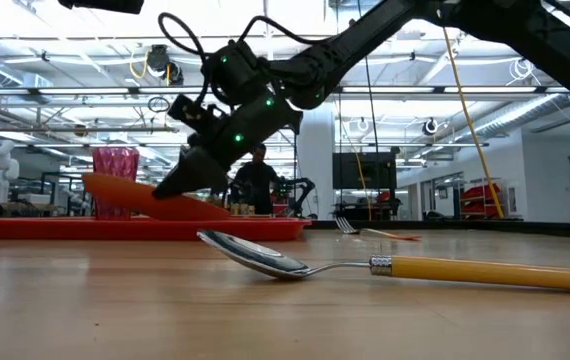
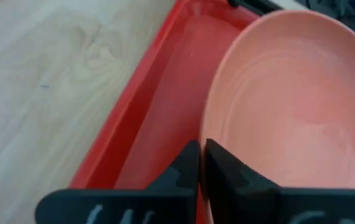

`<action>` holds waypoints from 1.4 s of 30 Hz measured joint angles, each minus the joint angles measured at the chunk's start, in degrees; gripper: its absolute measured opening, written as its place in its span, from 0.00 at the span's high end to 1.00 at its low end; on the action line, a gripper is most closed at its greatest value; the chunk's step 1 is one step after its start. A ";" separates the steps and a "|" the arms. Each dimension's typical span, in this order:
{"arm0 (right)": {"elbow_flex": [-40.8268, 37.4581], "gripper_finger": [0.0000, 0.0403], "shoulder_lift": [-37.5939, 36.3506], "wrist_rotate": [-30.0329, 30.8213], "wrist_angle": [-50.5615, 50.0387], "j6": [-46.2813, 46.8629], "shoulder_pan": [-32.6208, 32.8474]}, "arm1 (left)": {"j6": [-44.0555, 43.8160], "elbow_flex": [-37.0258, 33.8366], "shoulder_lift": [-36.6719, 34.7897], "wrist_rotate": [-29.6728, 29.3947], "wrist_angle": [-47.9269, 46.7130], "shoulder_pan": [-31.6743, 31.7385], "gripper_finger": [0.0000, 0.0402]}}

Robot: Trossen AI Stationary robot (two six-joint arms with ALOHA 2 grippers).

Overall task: Pick and place plate/cup/fork/spoon on tray
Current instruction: Put the light orange plate on the orange tray to the bottom right of the red cup, then put the orange fork on the orange tray to the right of the light orange plate

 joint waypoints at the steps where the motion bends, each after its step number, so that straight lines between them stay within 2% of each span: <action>1: -0.02 0.98 0.02 0.00 -0.08 0.02 -0.02 | 0.13 -0.01 0.02 0.01 -0.05 -0.01 0.61; 20: -0.02 0.83 0.96 0.02 1.99 3.37 -0.08 | 0.51 -0.01 0.52 0.90 -0.05 0.00 0.61; 24: 0.00 0.79 -2.37 0.30 -2.49 5.41 0.60 | 0.49 -0.01 0.52 0.91 -0.12 0.00 0.61; 33: -0.13 0.74 -13.90 0.76 -29.79 12.41 3.16 | 0.73 -0.05 1.30 1.80 -0.05 0.15 0.61; 38: -8.21 0.74 -21.35 9.01 -35.73 17.43 5.99 | 0.09 -0.05 1.53 2.84 0.01 0.15 0.61; 42: -20.46 0.74 -30.07 16.51 -32.13 22.85 8.58 | -0.69 -0.05 1.53 3.07 0.66 0.20 0.61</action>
